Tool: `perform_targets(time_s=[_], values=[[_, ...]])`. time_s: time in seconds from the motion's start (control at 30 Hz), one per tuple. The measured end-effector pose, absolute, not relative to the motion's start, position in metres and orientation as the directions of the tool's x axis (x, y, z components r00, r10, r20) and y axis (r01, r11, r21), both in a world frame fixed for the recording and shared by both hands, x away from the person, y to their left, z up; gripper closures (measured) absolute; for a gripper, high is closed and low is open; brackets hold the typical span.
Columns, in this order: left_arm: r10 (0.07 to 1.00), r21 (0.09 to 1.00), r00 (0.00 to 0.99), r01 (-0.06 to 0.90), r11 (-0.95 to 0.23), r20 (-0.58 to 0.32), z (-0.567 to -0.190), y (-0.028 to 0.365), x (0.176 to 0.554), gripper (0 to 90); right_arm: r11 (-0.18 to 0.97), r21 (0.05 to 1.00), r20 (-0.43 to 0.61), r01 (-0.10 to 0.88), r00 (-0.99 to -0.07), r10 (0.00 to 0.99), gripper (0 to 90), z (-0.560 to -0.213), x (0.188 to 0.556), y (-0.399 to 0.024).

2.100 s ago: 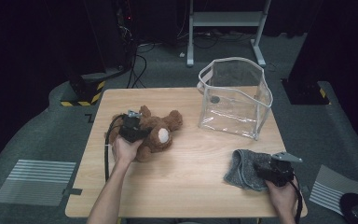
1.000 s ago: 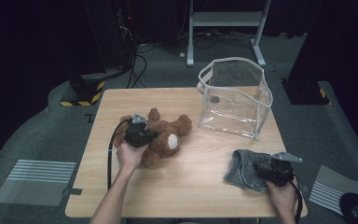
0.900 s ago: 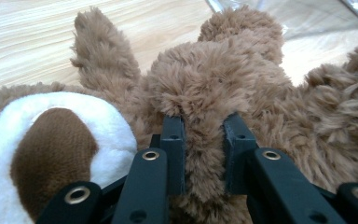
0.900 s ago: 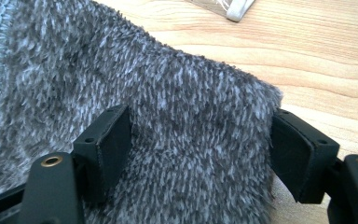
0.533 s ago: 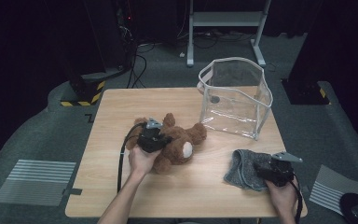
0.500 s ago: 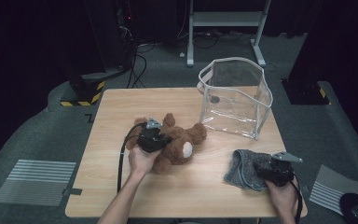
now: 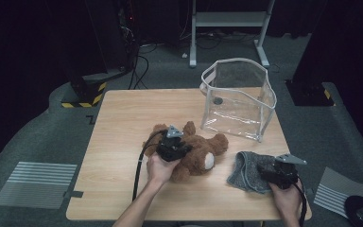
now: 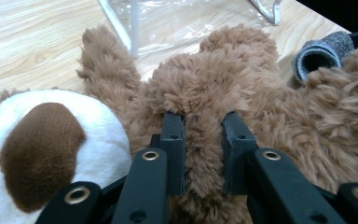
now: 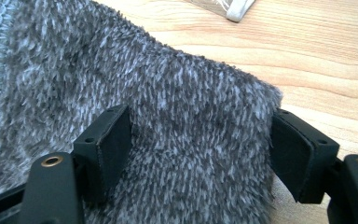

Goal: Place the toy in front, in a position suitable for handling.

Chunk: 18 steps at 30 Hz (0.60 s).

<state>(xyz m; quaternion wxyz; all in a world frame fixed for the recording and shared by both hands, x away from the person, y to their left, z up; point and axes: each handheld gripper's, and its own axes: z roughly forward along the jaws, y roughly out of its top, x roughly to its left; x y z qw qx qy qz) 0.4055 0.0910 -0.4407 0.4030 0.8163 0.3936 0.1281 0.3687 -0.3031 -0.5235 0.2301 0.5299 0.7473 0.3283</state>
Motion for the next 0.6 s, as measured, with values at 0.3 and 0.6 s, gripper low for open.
perform_targets(time_s=[0.3,0.6], values=[[0.737,0.773,0.668,0.52,-0.364,-0.102,-0.4395,0.0966,0.4043,60.2,0.221,0.734,0.006,0.643,-0.331,0.944,25.6,-0.5235,0.3687,-0.3029],[0.726,0.79,0.682,0.491,-0.367,-0.087,-0.4372,0.0943,0.4009,42.5,0.216,0.731,0.014,0.647,-0.331,0.944,25.6,-0.5235,0.3693,-0.3036]])
